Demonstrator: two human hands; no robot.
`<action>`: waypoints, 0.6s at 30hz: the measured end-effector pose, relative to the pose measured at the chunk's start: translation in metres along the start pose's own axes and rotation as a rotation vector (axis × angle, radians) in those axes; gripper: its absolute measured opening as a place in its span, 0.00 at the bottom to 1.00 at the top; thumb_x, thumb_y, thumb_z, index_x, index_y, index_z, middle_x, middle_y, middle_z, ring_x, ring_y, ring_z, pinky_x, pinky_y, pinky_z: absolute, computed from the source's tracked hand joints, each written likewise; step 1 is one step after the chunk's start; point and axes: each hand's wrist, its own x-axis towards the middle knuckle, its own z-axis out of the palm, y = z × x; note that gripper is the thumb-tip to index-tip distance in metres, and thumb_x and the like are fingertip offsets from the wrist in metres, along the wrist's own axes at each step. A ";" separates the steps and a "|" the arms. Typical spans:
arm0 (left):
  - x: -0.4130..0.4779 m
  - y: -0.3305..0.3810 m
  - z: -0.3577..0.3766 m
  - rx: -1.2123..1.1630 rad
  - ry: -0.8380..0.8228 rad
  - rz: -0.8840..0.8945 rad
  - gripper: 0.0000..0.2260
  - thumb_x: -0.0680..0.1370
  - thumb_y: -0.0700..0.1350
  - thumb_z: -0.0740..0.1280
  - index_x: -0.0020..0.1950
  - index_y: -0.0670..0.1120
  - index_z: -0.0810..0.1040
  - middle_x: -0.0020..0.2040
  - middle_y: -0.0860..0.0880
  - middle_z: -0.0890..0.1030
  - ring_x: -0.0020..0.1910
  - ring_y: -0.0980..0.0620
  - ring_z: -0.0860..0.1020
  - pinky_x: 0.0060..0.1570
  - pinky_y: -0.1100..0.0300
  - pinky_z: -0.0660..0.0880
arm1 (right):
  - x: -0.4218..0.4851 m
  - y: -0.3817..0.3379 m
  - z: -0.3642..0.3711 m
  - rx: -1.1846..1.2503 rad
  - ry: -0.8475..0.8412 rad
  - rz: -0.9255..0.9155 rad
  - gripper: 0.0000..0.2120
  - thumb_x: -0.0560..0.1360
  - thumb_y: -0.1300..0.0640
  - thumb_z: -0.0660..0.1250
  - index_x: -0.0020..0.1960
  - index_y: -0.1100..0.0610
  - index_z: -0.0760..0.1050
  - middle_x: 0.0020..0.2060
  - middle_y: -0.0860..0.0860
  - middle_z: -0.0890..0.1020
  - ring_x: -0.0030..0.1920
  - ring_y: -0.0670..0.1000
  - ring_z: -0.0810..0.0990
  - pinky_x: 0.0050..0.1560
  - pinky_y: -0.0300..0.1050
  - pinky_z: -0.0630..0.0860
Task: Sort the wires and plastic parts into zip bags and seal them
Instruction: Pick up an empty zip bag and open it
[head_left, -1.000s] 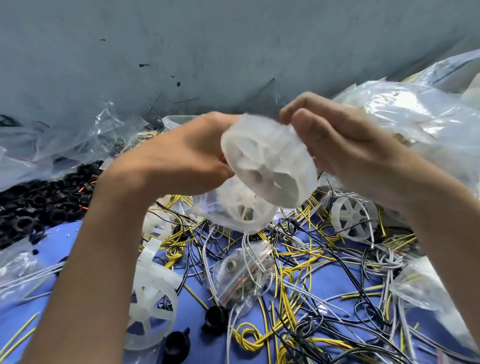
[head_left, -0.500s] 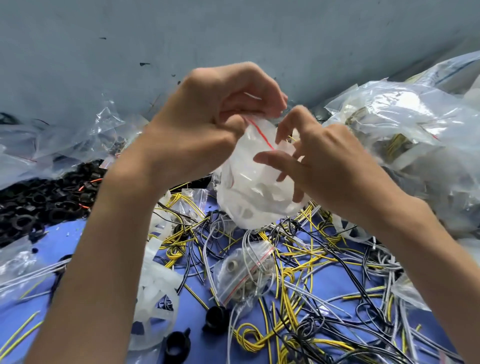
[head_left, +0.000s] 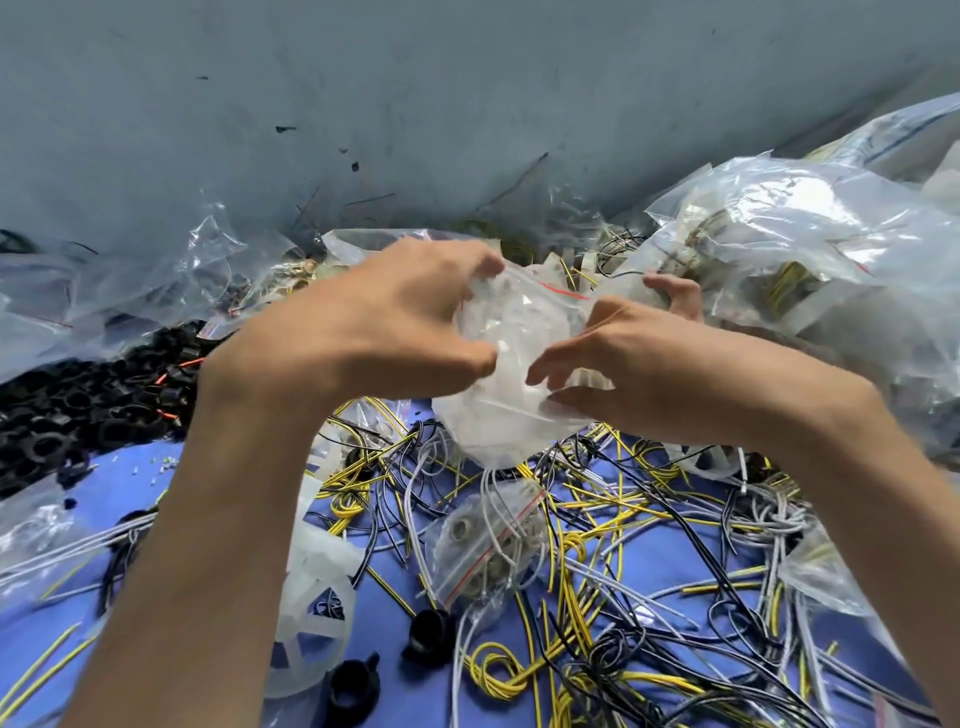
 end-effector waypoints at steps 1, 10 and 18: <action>0.000 0.002 0.001 0.000 -0.029 0.005 0.26 0.70 0.42 0.65 0.69 0.49 0.70 0.62 0.54 0.76 0.57 0.58 0.74 0.54 0.66 0.70 | 0.000 -0.001 0.000 -0.005 -0.018 0.013 0.14 0.77 0.40 0.57 0.62 0.34 0.70 0.41 0.35 0.74 0.63 0.41 0.68 0.68 0.60 0.47; 0.005 0.019 0.002 -0.072 0.300 0.180 0.31 0.66 0.36 0.51 0.67 0.48 0.73 0.62 0.51 0.78 0.57 0.52 0.77 0.57 0.52 0.74 | 0.002 0.014 -0.009 0.114 0.425 0.157 0.43 0.68 0.41 0.71 0.75 0.43 0.50 0.63 0.45 0.72 0.59 0.49 0.74 0.49 0.49 0.53; 0.002 0.016 -0.005 -0.071 0.366 0.139 0.25 0.66 0.37 0.53 0.58 0.45 0.80 0.54 0.49 0.81 0.54 0.49 0.78 0.56 0.53 0.75 | 0.003 0.002 -0.006 0.104 0.603 0.122 0.42 0.71 0.49 0.71 0.77 0.47 0.50 0.76 0.47 0.55 0.70 0.47 0.59 0.65 0.55 0.54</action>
